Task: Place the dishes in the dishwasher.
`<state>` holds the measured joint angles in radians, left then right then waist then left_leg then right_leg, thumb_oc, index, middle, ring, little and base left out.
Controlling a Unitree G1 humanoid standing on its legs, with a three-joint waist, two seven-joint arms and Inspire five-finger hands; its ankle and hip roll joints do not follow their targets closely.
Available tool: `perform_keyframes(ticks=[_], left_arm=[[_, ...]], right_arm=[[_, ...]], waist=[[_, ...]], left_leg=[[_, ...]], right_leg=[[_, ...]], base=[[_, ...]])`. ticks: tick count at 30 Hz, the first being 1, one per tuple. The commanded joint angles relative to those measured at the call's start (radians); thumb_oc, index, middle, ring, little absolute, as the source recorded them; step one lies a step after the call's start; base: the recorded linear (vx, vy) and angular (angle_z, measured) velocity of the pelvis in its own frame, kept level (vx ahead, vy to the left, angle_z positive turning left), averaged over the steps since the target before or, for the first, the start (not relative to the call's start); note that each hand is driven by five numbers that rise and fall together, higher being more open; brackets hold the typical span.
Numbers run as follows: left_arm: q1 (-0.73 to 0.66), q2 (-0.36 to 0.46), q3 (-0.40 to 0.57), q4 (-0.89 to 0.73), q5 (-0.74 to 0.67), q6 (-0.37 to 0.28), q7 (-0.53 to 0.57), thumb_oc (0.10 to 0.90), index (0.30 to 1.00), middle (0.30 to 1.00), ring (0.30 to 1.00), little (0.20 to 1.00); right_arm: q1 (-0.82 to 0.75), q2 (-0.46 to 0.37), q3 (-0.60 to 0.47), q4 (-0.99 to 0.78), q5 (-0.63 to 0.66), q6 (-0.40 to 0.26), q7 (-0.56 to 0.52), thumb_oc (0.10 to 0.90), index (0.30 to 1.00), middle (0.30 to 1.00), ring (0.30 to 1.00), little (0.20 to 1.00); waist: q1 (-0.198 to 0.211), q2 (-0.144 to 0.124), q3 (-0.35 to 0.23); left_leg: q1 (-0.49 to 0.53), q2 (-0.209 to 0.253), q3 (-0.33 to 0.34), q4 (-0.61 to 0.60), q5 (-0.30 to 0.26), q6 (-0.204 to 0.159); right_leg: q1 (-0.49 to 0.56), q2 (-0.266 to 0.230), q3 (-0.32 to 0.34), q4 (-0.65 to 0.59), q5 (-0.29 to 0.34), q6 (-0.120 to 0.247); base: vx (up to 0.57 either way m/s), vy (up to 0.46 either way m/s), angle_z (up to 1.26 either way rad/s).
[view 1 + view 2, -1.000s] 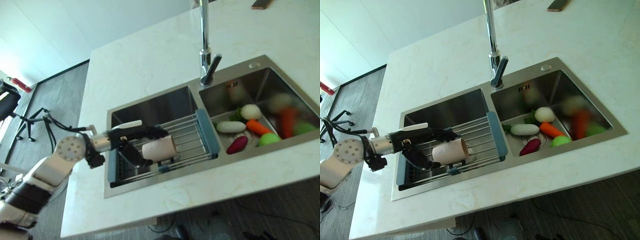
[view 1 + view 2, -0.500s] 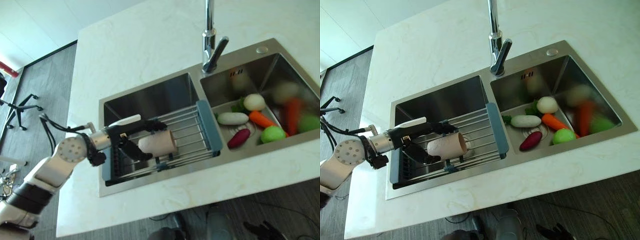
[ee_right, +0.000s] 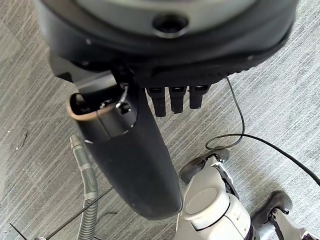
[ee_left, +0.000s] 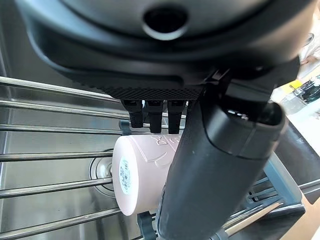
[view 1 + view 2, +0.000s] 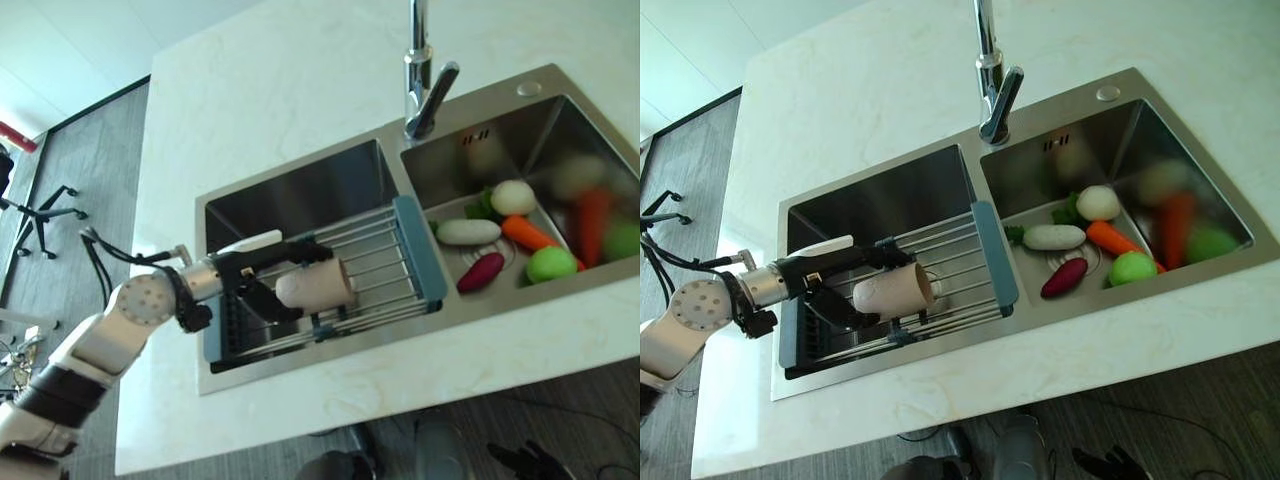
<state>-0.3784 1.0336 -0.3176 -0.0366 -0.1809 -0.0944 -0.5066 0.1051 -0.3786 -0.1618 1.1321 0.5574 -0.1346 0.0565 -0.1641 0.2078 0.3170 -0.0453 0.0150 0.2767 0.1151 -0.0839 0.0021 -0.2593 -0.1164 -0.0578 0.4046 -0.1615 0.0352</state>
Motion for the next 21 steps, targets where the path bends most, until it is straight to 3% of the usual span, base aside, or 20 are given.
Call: perform_keyframes(ticks=[1,21], left_arm=[[-0.076,-0.031,0.097,0.0,-0.004,-0.043,0.065,0.8,0.9,0.9,0.9,0.9],[-0.125,-0.058,0.039,-0.003,0.021,-0.015,0.086,0.8,0.9,0.9,0.9,0.9]], right_arm=[[0.034,-0.014,-0.021,-0.028,-0.003,-0.013,-0.007,0.8,0.9,0.9,0.9,0.9],[0.031,-0.032,-0.012,-0.069,0.01,-0.017,0.001,0.8,0.9,0.9,0.9,0.9]], waist=[[-0.018,-0.021,-0.029],[-0.044,0.009,0.029]], left_leg=[[-0.059,0.015,-0.05,0.185,-0.215,0.016],[-0.089,-0.001,-0.043,0.185,-0.206,0.018]], right_leg=[[0.085,-0.05,0.004,-0.105,-0.032,0.115],[0.046,-0.058,0.026,-0.105,-0.013,0.121]], base=[[0.01,-0.009,-0.04],[0.0,-0.002,-0.03]])
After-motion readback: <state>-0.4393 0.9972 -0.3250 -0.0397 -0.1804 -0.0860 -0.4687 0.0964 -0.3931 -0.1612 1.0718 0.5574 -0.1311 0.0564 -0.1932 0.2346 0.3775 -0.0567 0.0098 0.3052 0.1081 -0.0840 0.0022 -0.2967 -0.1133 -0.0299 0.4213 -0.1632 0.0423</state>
